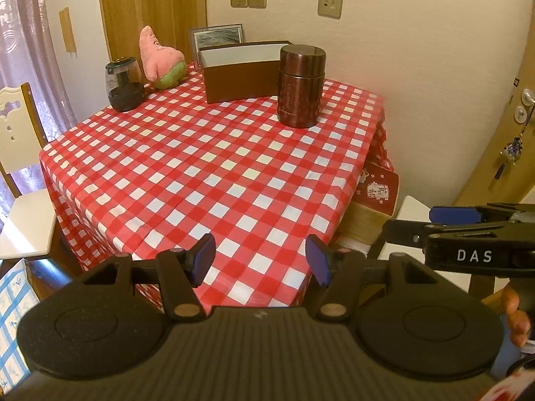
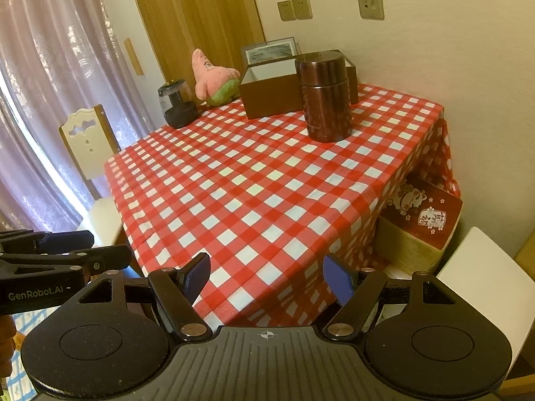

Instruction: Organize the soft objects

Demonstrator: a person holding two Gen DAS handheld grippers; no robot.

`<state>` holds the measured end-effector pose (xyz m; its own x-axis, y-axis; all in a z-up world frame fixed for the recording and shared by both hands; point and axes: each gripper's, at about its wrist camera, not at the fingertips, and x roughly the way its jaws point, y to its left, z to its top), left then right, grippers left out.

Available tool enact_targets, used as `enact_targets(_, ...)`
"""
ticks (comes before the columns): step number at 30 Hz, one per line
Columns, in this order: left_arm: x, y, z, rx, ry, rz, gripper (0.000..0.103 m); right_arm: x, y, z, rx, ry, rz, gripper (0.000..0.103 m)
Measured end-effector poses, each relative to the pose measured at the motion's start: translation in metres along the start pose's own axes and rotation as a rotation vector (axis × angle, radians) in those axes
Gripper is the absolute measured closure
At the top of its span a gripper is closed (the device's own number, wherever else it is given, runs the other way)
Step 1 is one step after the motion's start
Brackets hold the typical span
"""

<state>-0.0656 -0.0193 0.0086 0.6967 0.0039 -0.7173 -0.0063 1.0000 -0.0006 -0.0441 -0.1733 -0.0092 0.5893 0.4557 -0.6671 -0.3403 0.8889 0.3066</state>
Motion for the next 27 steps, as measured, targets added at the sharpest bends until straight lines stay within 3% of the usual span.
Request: enact_targets(27, -0.0006, -0.0018, 0.0005, -0.003, -0.003, 0.002, 0.046, -0.0014, 0.0006, 0.0012, 0.000, -0.002, -0.001, 0.029)
